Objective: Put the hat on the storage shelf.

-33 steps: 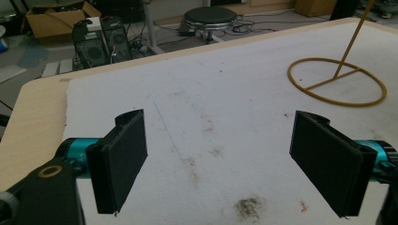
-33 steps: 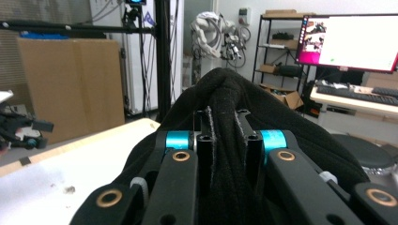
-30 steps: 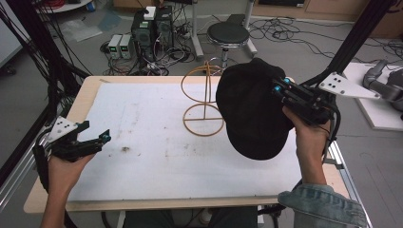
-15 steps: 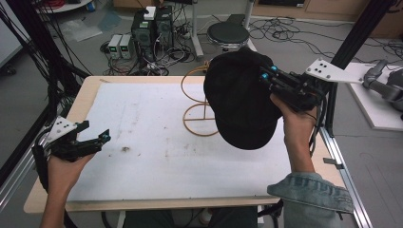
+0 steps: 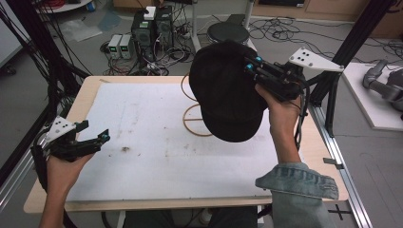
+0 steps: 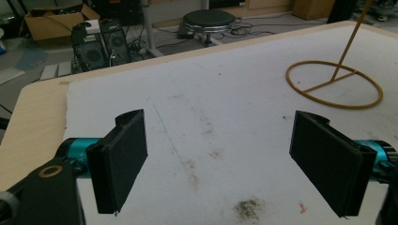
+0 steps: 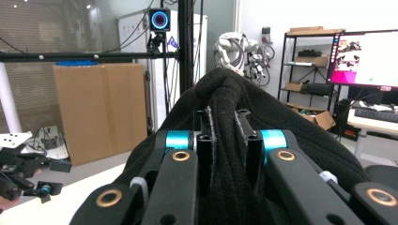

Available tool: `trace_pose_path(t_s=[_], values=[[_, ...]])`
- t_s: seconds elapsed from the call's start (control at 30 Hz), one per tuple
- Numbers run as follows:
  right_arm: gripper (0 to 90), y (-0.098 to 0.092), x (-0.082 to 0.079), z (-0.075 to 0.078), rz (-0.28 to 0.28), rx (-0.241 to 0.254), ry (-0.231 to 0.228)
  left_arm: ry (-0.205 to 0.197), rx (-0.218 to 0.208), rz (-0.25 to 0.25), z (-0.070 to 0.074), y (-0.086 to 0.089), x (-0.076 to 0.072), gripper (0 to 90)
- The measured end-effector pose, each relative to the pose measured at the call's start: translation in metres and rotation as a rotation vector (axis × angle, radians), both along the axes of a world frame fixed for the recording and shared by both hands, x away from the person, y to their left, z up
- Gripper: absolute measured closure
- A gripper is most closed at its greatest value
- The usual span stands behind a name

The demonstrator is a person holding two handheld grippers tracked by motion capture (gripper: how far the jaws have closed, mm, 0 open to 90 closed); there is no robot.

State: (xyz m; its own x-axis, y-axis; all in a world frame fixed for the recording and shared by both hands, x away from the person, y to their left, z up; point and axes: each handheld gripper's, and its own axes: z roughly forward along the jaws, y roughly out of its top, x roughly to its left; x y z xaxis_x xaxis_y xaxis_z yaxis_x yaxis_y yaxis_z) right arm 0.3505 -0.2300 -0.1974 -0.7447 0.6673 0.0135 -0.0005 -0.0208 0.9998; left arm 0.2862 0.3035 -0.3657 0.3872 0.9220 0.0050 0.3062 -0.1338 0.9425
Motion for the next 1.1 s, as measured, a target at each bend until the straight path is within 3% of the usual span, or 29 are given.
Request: trace_pose_path(t_s=[0.4,0.83,1.1], values=[[81.9,0.027,0.03,-0.008,0.012,-0.031,0.061,-0.008,-0.002,-0.008,0.002,0.0,-0.001,19.5],[80.6,0.054,0.062,-0.016,-0.03,-0.097,0.135,-0.003,-0.001,-0.015,0.002,-0.002,-0.001,19.5],[79.5,0.061,0.079,-0.025,-0.047,-0.078,0.205,-0.003,-0.005,-0.014,0.002,-0.002,-0.001,19.5]])
